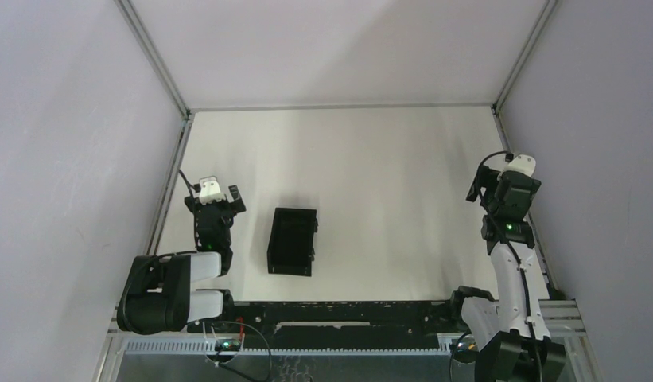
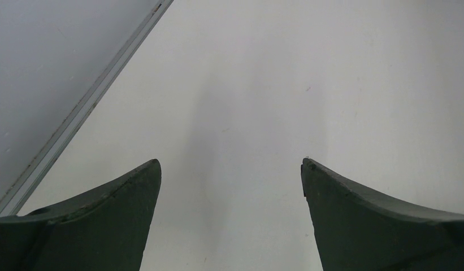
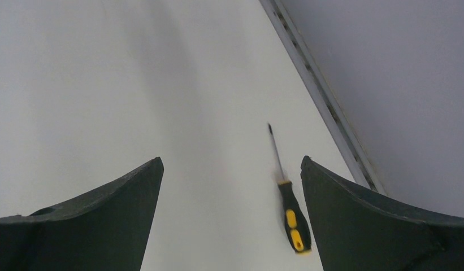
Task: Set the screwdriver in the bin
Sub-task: Pick up the screwdriver from the center of the board.
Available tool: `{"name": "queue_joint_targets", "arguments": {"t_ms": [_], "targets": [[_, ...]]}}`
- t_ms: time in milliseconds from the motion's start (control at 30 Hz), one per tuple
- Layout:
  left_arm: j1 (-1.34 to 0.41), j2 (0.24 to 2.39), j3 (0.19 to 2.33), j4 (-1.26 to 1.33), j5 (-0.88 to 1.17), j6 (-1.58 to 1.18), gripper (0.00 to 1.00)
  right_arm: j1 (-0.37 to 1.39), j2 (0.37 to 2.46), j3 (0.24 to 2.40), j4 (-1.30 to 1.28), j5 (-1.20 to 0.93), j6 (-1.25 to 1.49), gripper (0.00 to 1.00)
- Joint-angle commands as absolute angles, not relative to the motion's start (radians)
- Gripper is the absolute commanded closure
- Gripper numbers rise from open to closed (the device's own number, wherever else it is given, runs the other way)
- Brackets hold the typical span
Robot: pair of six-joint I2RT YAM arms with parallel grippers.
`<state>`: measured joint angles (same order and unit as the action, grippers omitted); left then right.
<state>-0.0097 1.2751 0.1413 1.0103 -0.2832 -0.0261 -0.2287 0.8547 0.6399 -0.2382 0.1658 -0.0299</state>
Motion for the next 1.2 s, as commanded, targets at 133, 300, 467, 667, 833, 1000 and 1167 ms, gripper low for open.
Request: {"name": "queue_joint_targets", "arguments": {"t_ms": [133, 300, 467, 667, 833, 1000, 1167], "targets": [[-0.003, 1.255, 0.193, 1.051, -0.282, -0.013, 0.02, -0.317, 0.866, 0.687, -0.465, 0.231, 0.019, 0.01], [-0.003, 1.256, 0.192, 1.051, -0.281, -0.012, 0.02, -0.366, 0.923, 0.687, -0.500, 0.259, 0.009, 0.02], [-0.003, 1.256, 0.193, 1.051, -0.281, -0.013, 0.02, -0.414, 0.979, 0.689, -0.484, 0.256, 0.019, 0.03], [-0.003, 1.256, 0.193, 1.052, -0.281, -0.014, 0.02, -0.451, 1.075, 0.690, -0.471, 0.253, 0.037, 0.07], [-0.003, 1.256, 0.192, 1.051, -0.281, -0.013, 0.02, -0.461, 1.148, 0.684, -0.444, 0.251, 0.038, 0.12], [-0.003, 1.256, 0.192, 1.051, -0.281, -0.013, 0.02, -0.469, 1.220, 0.693, -0.421, 0.249, 0.030, 0.20], [-0.003, 1.256, 0.192, 1.051, -0.282, -0.012, 0.02, -0.476, 1.298, 0.727, -0.426, 0.241, 0.021, 0.26]]}}
